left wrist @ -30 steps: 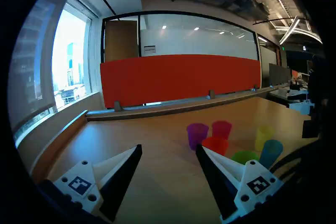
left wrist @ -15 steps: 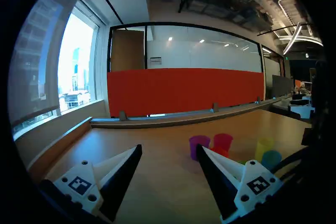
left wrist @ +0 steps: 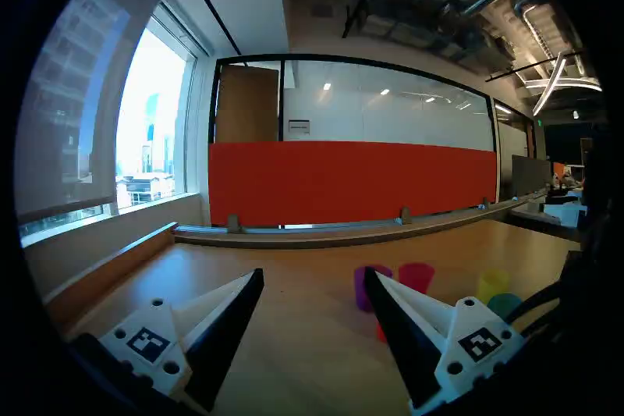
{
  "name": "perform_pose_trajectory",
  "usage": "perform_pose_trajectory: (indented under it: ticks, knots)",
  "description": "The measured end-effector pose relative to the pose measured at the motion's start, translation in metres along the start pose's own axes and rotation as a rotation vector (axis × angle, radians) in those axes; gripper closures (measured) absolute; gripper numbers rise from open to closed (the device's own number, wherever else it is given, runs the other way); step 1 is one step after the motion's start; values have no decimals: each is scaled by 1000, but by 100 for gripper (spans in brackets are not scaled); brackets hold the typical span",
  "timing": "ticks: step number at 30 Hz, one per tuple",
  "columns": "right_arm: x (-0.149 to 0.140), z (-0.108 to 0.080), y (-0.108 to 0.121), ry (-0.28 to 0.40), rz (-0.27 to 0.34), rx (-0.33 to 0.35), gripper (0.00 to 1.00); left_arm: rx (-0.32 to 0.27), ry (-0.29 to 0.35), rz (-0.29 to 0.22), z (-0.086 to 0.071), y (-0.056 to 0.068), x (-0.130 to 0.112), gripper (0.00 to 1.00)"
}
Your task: Pour water
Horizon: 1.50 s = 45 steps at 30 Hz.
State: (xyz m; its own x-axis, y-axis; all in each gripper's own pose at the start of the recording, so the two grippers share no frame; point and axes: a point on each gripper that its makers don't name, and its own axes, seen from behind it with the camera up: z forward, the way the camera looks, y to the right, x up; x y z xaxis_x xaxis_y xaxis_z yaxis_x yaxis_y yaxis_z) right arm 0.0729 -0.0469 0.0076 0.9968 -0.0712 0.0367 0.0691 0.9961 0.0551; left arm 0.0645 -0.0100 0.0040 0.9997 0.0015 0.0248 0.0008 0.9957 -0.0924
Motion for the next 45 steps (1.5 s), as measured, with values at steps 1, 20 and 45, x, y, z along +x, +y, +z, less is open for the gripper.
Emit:
perform_pose_trajectory:
  ticks: [1, 20, 45]
  knots:
    - [1, 0, 2, 1, 2, -4, 4, 1, 4, 0, 0, 1, 0, 5]
    - [16, 0, 27, 6, -18, -94, 3, 80, 76, -57, -3, -12, -9, 5]
    - [17, -5, 30, -4, -40, -108, 2, 96, 62, -21, -5, 5, -42, 5]
